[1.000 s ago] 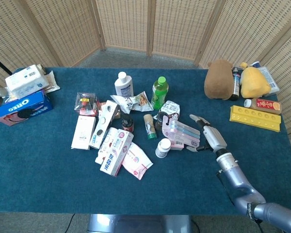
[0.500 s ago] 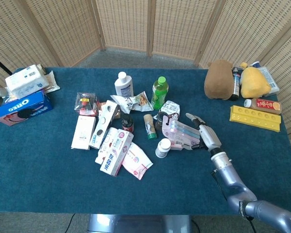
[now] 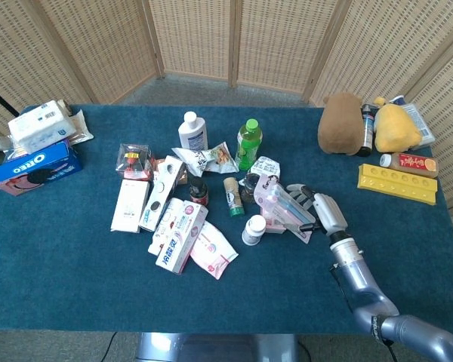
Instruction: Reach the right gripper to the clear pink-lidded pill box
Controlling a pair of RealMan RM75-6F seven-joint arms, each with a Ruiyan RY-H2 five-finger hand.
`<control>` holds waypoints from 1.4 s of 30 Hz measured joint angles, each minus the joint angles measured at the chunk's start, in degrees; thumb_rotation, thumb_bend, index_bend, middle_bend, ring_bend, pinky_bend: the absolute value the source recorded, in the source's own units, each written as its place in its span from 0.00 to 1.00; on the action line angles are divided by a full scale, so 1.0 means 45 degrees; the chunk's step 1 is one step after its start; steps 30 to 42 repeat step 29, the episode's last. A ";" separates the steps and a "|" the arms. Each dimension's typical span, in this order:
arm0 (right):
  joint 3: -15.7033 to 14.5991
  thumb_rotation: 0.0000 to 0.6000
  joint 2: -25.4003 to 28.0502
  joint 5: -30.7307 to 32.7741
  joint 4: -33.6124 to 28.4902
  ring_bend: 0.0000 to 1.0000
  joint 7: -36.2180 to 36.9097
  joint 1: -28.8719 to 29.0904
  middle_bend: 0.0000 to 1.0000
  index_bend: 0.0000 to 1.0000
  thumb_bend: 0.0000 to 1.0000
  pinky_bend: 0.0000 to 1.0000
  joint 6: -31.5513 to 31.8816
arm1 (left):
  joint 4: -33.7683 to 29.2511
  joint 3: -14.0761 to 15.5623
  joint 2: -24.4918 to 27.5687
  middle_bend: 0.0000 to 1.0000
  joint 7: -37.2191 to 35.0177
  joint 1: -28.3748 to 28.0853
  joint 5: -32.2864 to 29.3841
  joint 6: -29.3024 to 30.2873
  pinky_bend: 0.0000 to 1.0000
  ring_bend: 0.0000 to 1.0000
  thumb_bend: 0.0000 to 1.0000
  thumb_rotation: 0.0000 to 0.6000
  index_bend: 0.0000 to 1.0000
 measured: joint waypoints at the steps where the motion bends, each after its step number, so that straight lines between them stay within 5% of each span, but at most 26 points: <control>1: 0.0028 1.00 0.0131 0.0024 -0.0133 0.51 -0.0038 -0.0045 0.56 0.25 0.00 0.61 0.0066 | 0.0001 0.0002 0.0003 0.00 -0.0024 -0.0001 0.0015 -0.0010 0.00 0.00 0.00 1.00 0.00; 15: 0.0732 1.00 0.2363 0.0352 -0.3056 0.52 -0.1305 -0.0494 0.55 0.25 0.00 0.61 0.1012 | 0.0076 0.0057 0.0119 0.00 -0.0668 -0.0027 0.0389 -0.0186 0.00 0.00 0.00 1.00 0.00; 29: 0.2151 1.00 0.4498 0.1253 -0.7400 0.51 -0.4471 -0.0105 0.55 0.25 0.00 0.61 0.1520 | 0.0172 0.0181 0.0260 0.00 -0.1190 -0.0073 0.0711 -0.0427 0.00 0.00 0.00 1.00 0.00; 42: 0.2151 1.00 0.4498 0.1253 -0.7400 0.51 -0.4471 -0.0105 0.55 0.25 0.00 0.61 0.1520 | 0.0172 0.0181 0.0260 0.00 -0.1190 -0.0073 0.0711 -0.0427 0.00 0.00 0.00 1.00 0.00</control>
